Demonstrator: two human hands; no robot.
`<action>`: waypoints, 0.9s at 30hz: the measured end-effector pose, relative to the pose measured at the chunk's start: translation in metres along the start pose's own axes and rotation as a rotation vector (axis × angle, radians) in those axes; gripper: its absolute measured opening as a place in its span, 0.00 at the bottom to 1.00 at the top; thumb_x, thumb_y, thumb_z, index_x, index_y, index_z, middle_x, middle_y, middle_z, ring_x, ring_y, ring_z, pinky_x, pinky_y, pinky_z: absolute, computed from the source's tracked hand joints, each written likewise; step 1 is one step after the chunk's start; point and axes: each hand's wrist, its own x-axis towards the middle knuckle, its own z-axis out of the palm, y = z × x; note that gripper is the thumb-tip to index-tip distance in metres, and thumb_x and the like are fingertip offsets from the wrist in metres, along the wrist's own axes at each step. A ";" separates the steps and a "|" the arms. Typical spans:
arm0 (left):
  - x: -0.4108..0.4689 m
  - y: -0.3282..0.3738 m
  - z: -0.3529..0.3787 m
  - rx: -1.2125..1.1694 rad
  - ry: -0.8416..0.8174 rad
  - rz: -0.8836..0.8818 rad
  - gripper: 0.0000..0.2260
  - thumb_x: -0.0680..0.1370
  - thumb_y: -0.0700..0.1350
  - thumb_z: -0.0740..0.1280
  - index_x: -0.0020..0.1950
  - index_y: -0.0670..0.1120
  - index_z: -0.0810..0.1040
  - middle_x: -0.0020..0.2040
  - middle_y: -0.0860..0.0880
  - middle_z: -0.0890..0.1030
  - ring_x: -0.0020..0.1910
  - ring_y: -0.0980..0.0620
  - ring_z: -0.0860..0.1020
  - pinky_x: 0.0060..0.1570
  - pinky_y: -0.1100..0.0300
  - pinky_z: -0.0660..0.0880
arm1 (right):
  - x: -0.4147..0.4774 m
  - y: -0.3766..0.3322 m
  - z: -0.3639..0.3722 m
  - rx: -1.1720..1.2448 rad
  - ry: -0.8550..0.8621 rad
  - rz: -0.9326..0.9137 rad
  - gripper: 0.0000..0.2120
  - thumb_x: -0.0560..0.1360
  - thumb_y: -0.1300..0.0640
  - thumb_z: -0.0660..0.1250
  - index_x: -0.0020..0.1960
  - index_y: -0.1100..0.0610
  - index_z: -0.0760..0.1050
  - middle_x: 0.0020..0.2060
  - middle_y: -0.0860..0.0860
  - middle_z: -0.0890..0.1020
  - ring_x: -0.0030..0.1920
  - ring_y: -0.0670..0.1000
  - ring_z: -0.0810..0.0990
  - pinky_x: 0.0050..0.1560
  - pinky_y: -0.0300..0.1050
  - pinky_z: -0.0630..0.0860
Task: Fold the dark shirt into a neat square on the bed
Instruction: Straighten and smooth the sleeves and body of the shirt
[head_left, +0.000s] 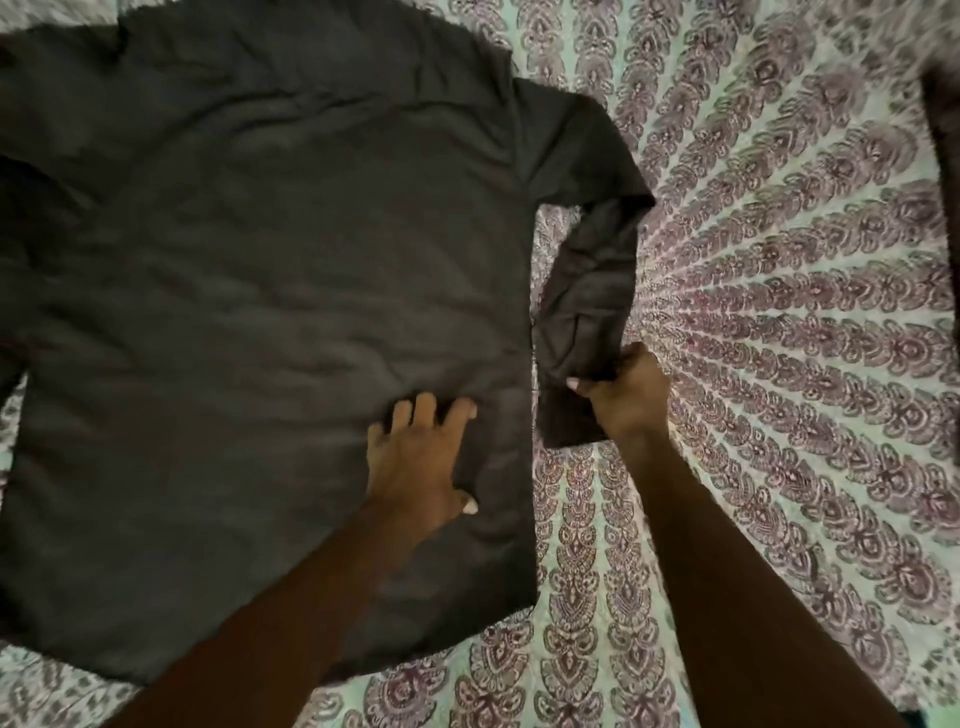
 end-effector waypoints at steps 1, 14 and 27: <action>0.003 0.001 -0.003 0.002 -0.035 0.001 0.47 0.62 0.64 0.81 0.73 0.62 0.58 0.67 0.51 0.65 0.69 0.45 0.66 0.64 0.42 0.72 | 0.004 0.000 -0.008 0.009 0.039 0.019 0.20 0.69 0.64 0.80 0.58 0.62 0.77 0.51 0.55 0.83 0.48 0.54 0.81 0.46 0.42 0.73; 0.063 0.081 -0.038 -0.421 -0.034 0.196 0.26 0.80 0.50 0.70 0.75 0.59 0.64 0.69 0.51 0.75 0.67 0.46 0.76 0.60 0.46 0.78 | 0.065 0.049 -0.183 -0.034 0.575 -0.095 0.14 0.71 0.61 0.74 0.56 0.64 0.81 0.46 0.67 0.85 0.45 0.62 0.84 0.43 0.44 0.69; 0.204 0.264 -0.076 -1.086 0.231 -0.060 0.38 0.73 0.42 0.79 0.78 0.58 0.65 0.66 0.48 0.77 0.67 0.44 0.78 0.57 0.59 0.76 | 0.194 0.094 -0.308 0.480 0.349 -0.141 0.21 0.68 0.64 0.81 0.59 0.63 0.80 0.52 0.58 0.86 0.54 0.57 0.85 0.56 0.52 0.83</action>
